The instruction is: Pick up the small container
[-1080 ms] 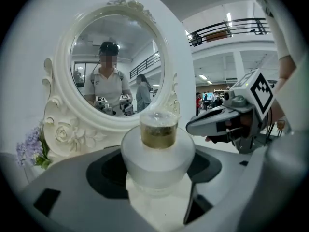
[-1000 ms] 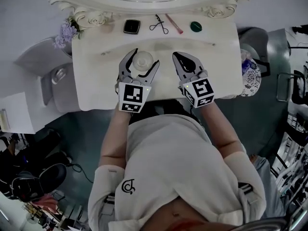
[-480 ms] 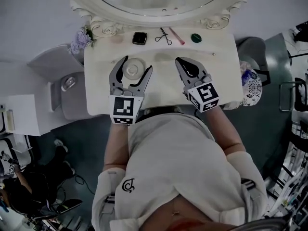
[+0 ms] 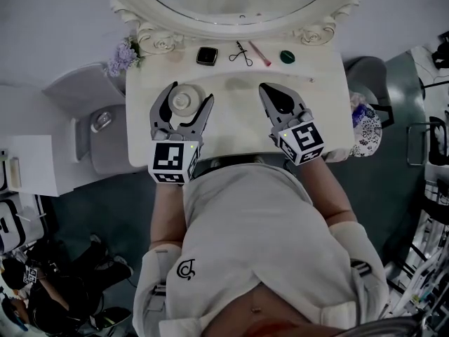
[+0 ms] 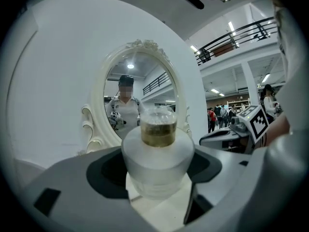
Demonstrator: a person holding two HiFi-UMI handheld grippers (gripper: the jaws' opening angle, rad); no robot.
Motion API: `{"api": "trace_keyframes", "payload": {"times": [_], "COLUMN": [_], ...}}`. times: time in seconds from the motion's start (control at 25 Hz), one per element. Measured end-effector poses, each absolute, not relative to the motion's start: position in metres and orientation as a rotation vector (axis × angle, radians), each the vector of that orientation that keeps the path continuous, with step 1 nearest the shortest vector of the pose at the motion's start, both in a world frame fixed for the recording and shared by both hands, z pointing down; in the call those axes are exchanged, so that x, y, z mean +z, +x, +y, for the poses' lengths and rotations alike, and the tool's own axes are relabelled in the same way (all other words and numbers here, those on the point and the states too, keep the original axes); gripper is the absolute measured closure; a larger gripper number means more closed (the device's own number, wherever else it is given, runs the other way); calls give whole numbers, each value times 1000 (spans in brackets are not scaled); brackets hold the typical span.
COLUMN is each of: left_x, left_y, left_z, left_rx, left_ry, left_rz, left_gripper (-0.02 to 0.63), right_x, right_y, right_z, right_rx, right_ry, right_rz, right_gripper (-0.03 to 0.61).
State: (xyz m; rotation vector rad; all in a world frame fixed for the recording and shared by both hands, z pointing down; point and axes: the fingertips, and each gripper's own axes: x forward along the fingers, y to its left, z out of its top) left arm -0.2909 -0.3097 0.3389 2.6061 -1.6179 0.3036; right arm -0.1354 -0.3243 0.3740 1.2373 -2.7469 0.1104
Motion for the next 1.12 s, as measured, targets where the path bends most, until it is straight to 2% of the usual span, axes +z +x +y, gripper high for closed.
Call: {"api": "trace_keyframes", "payload": {"times": [1.12], "left_x": [337], "left_y": [-270], "left_z": [-312], "left_rx": [243], "left_ry": [2658], "left_rz": [-1551], "left_gripper": [264], "right_x": [372], "right_y": [-126], "right_z": [-317], "right_rx": [78], "right_ry": [1270], "right_rz": [-2751], "right_gripper": [574]}}
